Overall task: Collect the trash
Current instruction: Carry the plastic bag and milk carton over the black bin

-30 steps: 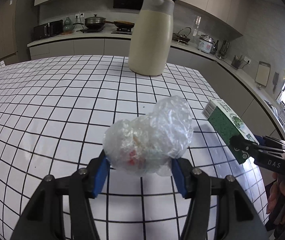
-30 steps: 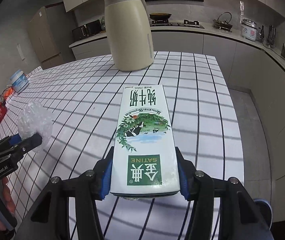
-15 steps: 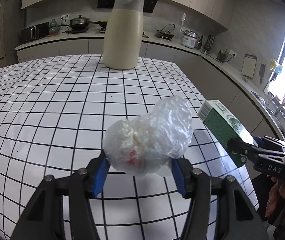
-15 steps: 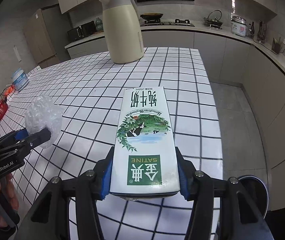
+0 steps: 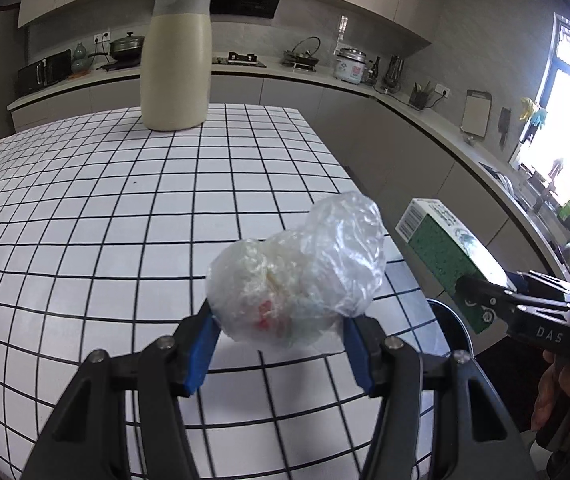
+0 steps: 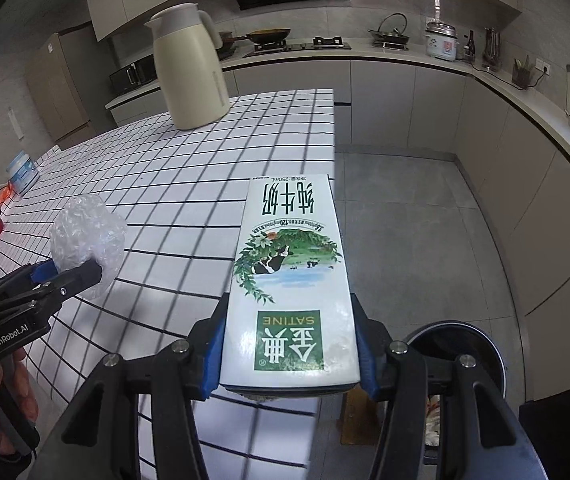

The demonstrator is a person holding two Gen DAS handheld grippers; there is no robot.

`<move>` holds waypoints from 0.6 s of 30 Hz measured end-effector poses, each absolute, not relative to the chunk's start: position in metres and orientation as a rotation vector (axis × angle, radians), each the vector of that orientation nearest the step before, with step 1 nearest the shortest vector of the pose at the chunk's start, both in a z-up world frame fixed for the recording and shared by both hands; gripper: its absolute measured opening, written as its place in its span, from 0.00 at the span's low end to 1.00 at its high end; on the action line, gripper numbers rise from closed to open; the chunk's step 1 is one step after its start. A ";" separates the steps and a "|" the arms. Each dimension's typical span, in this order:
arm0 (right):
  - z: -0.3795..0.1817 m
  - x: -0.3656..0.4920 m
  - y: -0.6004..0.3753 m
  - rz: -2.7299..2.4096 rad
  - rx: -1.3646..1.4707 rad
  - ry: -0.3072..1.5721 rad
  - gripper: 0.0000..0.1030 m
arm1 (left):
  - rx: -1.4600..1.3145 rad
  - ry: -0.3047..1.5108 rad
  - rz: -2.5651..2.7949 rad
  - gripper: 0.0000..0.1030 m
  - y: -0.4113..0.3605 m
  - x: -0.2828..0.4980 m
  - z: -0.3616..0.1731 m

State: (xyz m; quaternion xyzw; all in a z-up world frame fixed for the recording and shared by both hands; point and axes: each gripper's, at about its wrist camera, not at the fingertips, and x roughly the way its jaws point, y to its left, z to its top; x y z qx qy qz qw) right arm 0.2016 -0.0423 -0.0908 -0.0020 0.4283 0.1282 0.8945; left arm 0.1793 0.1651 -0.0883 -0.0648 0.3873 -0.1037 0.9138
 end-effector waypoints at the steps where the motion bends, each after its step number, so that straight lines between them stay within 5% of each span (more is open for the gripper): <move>1: -0.091 0.200 -0.050 0.265 -0.002 0.888 0.54 | -0.133 0.796 -0.214 0.56 0.157 0.178 -0.087; 18: -0.097 0.165 -0.222 0.227 0.034 0.908 0.54 | -0.091 0.820 -0.293 0.56 0.006 0.164 -0.093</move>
